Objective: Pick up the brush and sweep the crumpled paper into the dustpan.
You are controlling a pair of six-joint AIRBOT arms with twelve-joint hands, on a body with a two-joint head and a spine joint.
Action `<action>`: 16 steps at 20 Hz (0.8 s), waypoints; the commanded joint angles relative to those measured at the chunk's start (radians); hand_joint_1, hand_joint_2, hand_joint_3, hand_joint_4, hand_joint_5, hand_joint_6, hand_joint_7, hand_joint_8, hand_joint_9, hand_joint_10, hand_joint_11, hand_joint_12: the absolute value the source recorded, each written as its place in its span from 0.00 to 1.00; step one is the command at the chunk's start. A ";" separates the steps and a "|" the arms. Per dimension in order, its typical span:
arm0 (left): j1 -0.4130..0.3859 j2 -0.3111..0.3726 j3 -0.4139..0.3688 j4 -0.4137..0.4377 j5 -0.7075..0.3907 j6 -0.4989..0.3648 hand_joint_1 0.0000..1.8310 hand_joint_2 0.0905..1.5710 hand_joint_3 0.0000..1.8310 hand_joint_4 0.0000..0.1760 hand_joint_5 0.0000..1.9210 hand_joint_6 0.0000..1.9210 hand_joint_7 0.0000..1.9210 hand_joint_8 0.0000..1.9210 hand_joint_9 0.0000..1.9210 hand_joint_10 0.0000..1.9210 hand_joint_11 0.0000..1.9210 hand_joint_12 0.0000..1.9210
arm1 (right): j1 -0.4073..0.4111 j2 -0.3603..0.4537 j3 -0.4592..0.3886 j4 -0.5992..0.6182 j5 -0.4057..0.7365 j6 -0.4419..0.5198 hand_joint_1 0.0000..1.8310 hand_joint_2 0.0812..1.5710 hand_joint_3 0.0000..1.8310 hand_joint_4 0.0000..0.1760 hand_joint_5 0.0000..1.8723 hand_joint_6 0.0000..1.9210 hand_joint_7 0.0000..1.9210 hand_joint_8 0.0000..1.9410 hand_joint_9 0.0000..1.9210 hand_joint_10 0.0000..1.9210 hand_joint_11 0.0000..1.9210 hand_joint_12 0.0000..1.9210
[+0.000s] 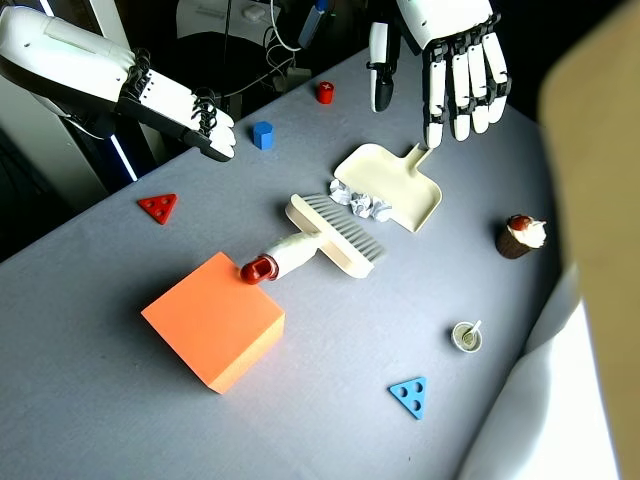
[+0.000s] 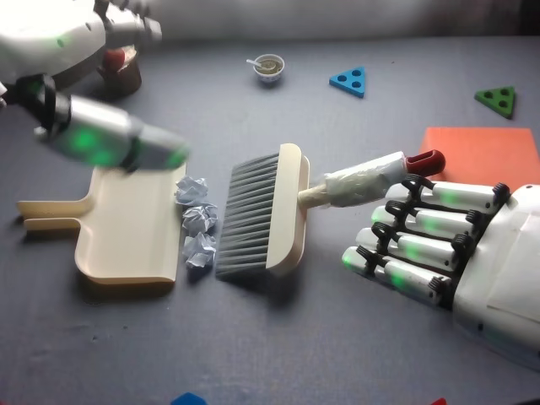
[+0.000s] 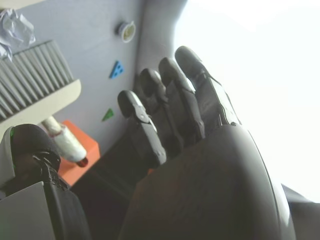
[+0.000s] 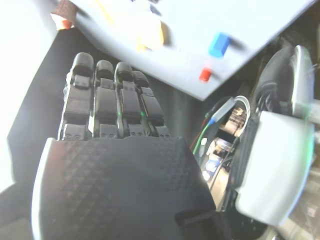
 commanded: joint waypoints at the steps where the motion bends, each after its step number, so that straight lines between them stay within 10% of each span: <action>1: -0.013 -0.003 0.004 0.028 -0.057 0.009 0.00 0.55 0.00 0.00 0.12 0.00 0.15 0.00 0.16 0.00 0.13 0.07 | 0.015 0.007 -0.005 -0.019 -0.075 -0.003 0.00 0.55 0.00 0.00 0.09 0.00 0.10 0.00 0.11 0.00 0.09 0.04; 16: -0.005 0.006 0.026 -0.113 0.038 0.260 0.07 0.51 0.01 0.00 0.06 0.00 0.09 0.00 0.09 0.00 0.11 0.03 | 0.033 0.007 -0.020 -0.005 -0.047 0.018 0.00 0.51 0.00 0.00 0.02 0.01 0.03 0.01 0.03 0.01 0.04 0.00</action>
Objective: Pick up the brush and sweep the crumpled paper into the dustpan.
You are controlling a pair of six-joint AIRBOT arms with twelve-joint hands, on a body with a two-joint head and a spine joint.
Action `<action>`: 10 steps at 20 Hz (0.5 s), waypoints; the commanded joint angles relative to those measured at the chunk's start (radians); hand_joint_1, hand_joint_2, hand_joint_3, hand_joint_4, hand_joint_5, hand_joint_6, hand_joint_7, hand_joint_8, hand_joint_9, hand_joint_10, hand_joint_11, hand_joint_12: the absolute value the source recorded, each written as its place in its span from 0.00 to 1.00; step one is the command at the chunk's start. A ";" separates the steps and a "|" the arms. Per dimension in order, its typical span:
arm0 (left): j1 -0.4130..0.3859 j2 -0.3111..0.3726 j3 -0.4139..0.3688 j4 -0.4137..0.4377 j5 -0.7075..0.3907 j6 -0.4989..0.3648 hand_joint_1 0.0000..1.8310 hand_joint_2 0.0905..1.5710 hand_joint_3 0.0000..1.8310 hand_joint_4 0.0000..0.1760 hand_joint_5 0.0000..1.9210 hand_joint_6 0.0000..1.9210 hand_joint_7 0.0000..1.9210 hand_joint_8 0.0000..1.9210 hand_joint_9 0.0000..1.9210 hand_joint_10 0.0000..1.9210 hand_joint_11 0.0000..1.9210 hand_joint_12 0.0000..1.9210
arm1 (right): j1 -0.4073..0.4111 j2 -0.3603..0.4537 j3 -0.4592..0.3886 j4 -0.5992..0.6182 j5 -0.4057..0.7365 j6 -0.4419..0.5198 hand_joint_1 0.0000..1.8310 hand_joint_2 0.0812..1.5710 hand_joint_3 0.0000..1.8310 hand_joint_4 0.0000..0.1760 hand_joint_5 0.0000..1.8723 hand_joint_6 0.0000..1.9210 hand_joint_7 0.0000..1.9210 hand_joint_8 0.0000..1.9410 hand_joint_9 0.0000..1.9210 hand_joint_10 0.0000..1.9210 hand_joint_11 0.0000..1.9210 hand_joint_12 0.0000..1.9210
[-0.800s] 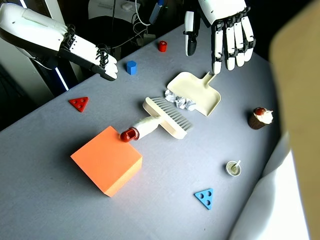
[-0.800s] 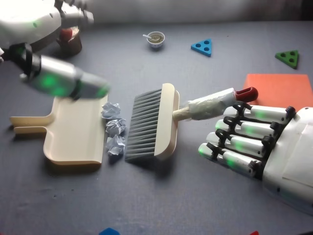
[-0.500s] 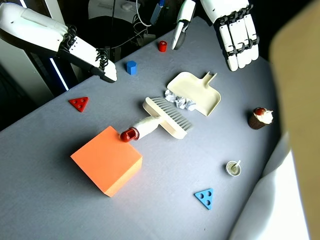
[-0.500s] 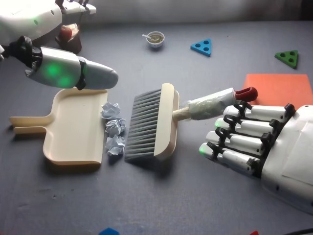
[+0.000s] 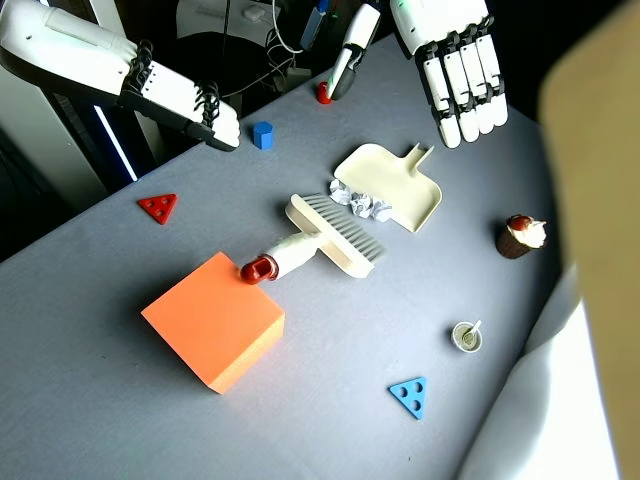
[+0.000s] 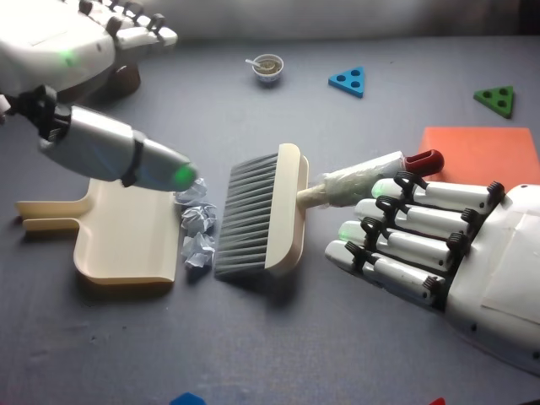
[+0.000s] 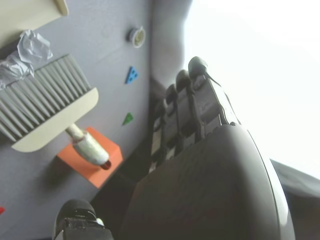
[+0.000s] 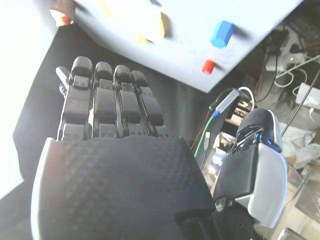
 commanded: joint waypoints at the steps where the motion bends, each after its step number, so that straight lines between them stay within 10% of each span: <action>1: -0.004 0.005 0.006 0.031 -0.063 -0.005 0.11 0.51 0.01 0.00 0.05 0.00 0.08 0.00 0.09 0.00 0.11 0.03 | 0.011 0.007 -0.009 -0.025 -0.065 0.007 0.00 0.52 0.00 0.00 0.02 0.01 0.03 0.01 0.04 0.01 0.04 0.00; 5: 0.058 0.007 0.034 0.153 -0.112 -0.185 0.38 0.49 0.00 0.00 0.02 0.00 0.06 0.00 0.09 0.00 0.12 0.03 | 0.008 0.007 -0.011 -0.031 -0.079 0.007 0.00 0.55 0.01 0.00 0.05 0.01 0.05 0.01 0.05 0.01 0.06 0.01; 10: 0.207 -0.001 0.038 0.314 -0.247 -0.461 0.48 0.48 0.00 0.00 0.02 0.00 0.05 0.00 0.10 0.01 0.14 0.04 | 0.007 0.007 -0.016 -0.072 -0.079 0.007 0.00 0.56 0.01 0.00 0.03 0.00 0.03 0.00 0.04 0.00 0.04 0.00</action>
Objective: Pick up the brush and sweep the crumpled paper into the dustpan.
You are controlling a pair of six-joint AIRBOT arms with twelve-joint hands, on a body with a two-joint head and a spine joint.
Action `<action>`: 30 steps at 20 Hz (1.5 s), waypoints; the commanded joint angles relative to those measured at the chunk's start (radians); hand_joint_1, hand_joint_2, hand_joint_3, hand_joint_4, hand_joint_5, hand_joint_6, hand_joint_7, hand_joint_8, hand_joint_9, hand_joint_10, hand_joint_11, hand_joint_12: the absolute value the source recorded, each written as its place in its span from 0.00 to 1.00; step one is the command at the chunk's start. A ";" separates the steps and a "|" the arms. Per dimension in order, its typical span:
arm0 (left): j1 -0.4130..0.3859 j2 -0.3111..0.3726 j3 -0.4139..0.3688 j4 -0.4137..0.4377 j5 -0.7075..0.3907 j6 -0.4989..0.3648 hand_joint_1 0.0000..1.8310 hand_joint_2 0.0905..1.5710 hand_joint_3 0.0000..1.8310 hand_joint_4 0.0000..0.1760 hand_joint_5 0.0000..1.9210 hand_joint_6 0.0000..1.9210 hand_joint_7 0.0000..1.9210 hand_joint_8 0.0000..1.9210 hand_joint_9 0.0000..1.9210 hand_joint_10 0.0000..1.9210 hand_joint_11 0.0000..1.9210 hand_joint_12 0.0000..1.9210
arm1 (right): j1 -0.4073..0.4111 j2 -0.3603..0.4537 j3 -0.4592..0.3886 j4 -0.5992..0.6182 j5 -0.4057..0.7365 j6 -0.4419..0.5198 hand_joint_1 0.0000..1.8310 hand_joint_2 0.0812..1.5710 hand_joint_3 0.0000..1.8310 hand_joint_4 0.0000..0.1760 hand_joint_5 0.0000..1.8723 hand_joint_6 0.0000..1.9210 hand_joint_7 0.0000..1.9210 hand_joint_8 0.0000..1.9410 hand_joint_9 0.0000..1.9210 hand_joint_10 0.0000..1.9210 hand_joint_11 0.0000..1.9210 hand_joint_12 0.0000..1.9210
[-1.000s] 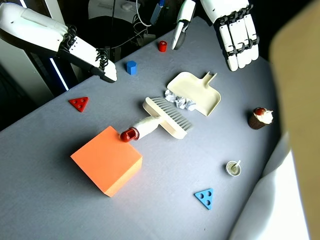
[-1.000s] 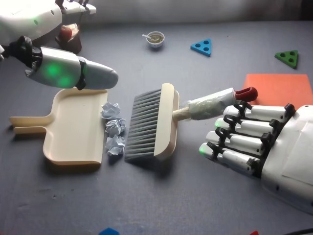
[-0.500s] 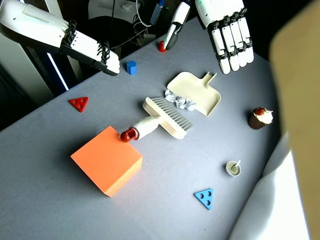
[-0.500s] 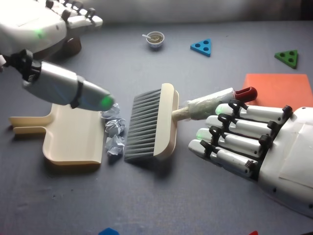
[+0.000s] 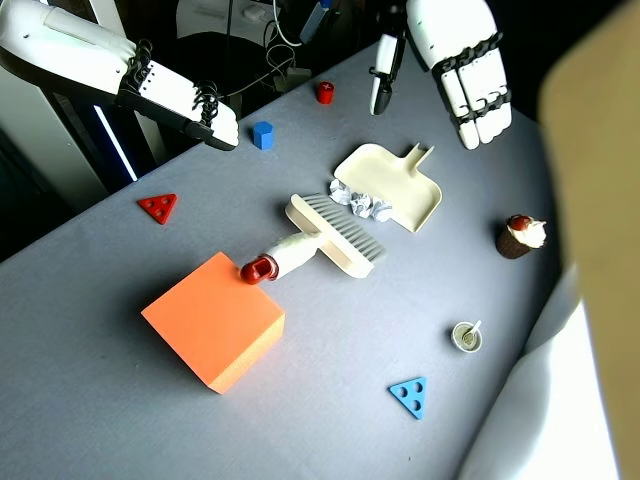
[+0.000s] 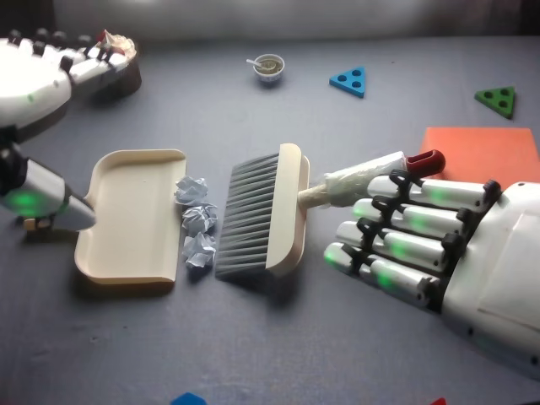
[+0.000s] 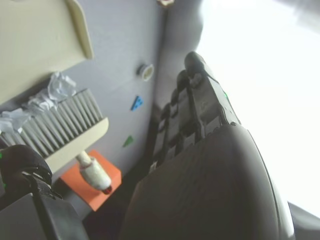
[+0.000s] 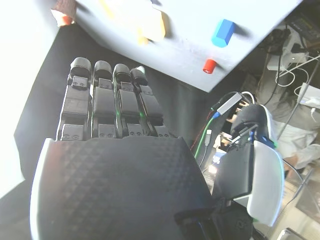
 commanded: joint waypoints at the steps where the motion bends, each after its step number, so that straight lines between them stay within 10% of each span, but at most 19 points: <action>1: 0.002 -0.001 -0.001 0.032 -0.118 -0.012 0.47 0.53 0.00 0.07 0.05 0.00 0.08 0.00 0.11 0.00 0.14 0.04 | 0.006 0.007 -0.007 -0.032 -0.067 0.004 0.00 0.57 0.01 0.00 0.04 0.01 0.05 0.01 0.05 0.01 0.05 0.01; 3: 0.046 -0.005 -0.002 0.029 -0.146 -0.037 0.46 0.57 0.00 0.48 0.12 0.01 0.11 0.00 0.11 0.00 0.14 0.04 | 0.000 0.006 -0.008 -0.052 -0.059 0.001 0.00 0.60 0.00 0.00 0.04 0.00 0.05 0.00 0.05 0.00 0.05 0.01; 9: 0.146 -0.034 0.021 0.032 -0.204 -0.101 0.42 0.63 0.00 0.77 0.20 0.01 0.13 0.00 0.11 0.00 0.12 0.05 | -0.005 0.005 -0.013 -0.062 -0.061 -0.006 0.02 0.61 0.00 0.00 0.05 0.00 0.06 0.00 0.06 0.01 0.07 0.01; 27: 0.327 -0.137 0.112 0.060 -0.375 -0.292 0.42 0.61 0.00 0.75 0.24 0.00 0.16 0.00 0.14 0.00 0.13 0.06 | -0.069 -0.056 -0.025 -0.075 -0.150 -0.019 0.00 0.63 0.00 0.00 0.06 0.00 0.06 0.00 0.07 0.00 0.07 0.01; 30: 0.347 -0.150 0.127 0.063 -0.393 -0.307 0.42 0.61 0.00 0.78 0.24 0.00 0.16 0.00 0.14 0.00 0.13 0.06 | -0.096 -0.103 -0.025 -0.019 -0.277 -0.167 0.00 0.64 0.00 0.00 0.06 0.00 0.06 0.00 0.06 0.00 0.07 0.01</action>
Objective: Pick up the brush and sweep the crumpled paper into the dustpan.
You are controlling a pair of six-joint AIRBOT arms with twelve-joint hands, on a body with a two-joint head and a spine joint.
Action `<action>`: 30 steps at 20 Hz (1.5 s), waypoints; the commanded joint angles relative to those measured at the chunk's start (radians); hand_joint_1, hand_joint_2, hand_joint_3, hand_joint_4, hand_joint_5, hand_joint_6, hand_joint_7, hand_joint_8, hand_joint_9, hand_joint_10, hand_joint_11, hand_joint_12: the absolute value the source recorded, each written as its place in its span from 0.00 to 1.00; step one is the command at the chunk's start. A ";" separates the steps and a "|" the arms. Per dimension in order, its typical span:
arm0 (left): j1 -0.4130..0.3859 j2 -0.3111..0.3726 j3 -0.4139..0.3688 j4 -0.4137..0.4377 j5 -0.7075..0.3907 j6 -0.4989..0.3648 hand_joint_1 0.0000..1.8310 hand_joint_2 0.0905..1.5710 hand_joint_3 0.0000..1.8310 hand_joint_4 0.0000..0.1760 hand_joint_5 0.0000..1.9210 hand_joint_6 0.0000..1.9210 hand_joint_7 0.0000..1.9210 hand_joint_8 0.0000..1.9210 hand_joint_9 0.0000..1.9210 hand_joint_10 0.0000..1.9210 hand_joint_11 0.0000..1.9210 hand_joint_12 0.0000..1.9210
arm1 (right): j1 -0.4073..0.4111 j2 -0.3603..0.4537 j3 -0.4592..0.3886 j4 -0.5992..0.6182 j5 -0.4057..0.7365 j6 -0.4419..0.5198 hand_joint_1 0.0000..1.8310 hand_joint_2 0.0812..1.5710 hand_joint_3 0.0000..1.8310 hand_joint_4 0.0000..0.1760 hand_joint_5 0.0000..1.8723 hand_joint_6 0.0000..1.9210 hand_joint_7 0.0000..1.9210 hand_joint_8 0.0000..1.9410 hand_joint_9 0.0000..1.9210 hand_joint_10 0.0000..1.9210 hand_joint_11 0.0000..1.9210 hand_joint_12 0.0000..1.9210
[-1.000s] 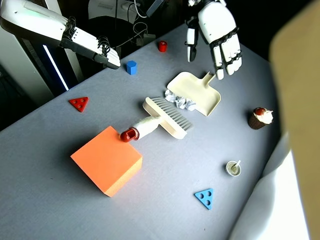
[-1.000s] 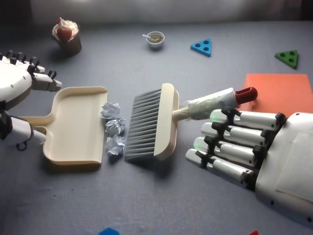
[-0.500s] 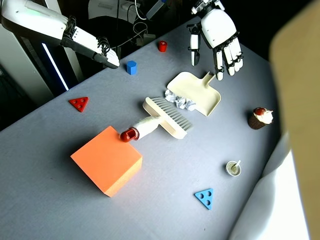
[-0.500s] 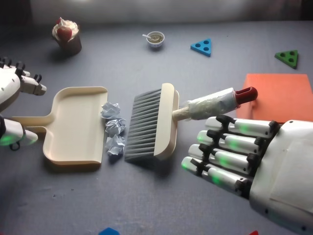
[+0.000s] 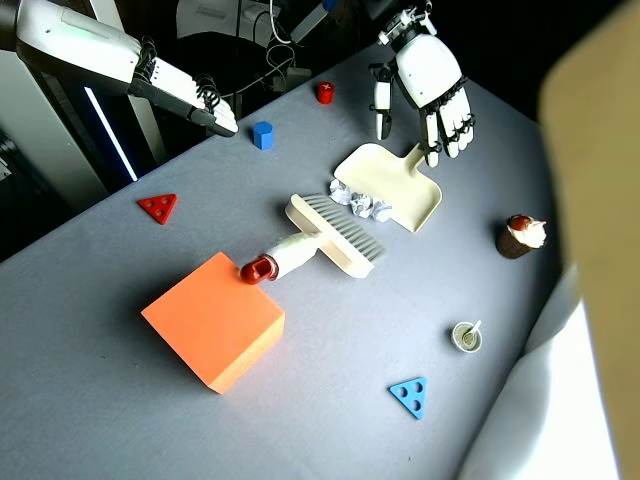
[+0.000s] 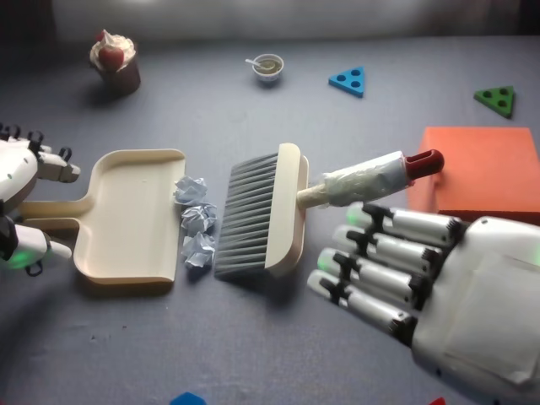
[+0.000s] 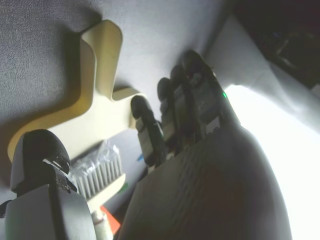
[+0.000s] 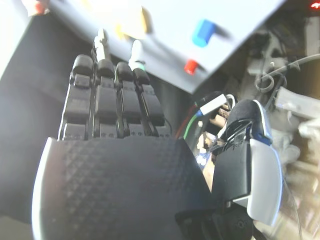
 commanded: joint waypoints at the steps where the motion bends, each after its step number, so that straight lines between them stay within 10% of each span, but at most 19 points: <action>1: 0.001 -0.002 0.013 0.029 -0.109 -0.007 0.42 0.61 0.00 0.79 0.25 0.01 0.17 0.00 0.14 0.00 0.13 0.06 | 0.005 -0.003 -0.007 -0.018 -0.133 -0.033 0.00 0.64 0.00 0.00 0.06 0.00 0.06 0.00 0.06 0.00 0.07 0.01; 20: 0.027 -0.096 0.105 0.048 -0.091 -0.011 0.42 0.63 0.00 0.73 0.30 0.01 0.19 0.00 0.15 0.01 0.13 0.07 | -0.029 -0.037 -0.014 0.002 -0.249 -0.064 0.02 0.65 0.00 0.00 0.07 0.00 0.07 0.00 0.07 0.00 0.08 0.01; 23: 0.027 -0.112 0.112 0.058 -0.092 -0.011 0.44 0.63 0.00 0.64 0.34 0.00 0.21 0.00 0.17 0.00 0.15 0.08 | -0.024 -0.037 -0.013 0.002 -0.281 -0.064 0.01 0.65 0.00 0.00 0.05 0.00 0.06 0.00 0.06 0.00 0.08 0.00; 24: 0.027 -0.117 0.112 0.058 -0.094 -0.011 0.47 0.65 0.00 0.45 0.39 0.01 0.23 0.00 0.19 0.00 0.15 0.09 | -0.021 -0.038 -0.010 0.002 -0.292 -0.064 0.01 0.65 0.00 0.00 0.04 0.00 0.05 0.00 0.06 0.00 0.07 0.00; 25: 0.027 -0.120 0.111 0.058 -0.097 -0.011 0.56 0.67 0.00 0.55 0.50 0.38 0.28 0.01 0.25 0.01 0.20 0.12 | -0.021 -0.043 -0.003 0.000 -0.293 -0.064 0.01 0.65 0.00 0.00 0.05 0.00 0.05 0.00 0.06 0.00 0.07 0.00; 26: 0.027 -0.124 0.110 0.058 -0.102 -0.011 0.61 0.67 0.00 0.00 0.54 0.45 0.31 0.01 0.28 0.01 0.22 0.14 | -0.023 -0.055 0.003 -0.005 -0.307 -0.064 0.01 0.66 0.00 0.00 0.05 0.00 0.06 0.00 0.06 0.00 0.07 0.00; 30: 0.021 -0.127 0.110 0.058 -0.102 -0.011 0.65 0.65 0.00 0.00 0.59 0.37 0.31 0.00 0.27 0.00 0.20 0.14 | -0.050 -0.135 0.020 -0.067 -0.488 -0.086 0.02 0.65 0.00 0.00 0.06 0.00 0.06 0.00 0.06 0.00 0.08 0.00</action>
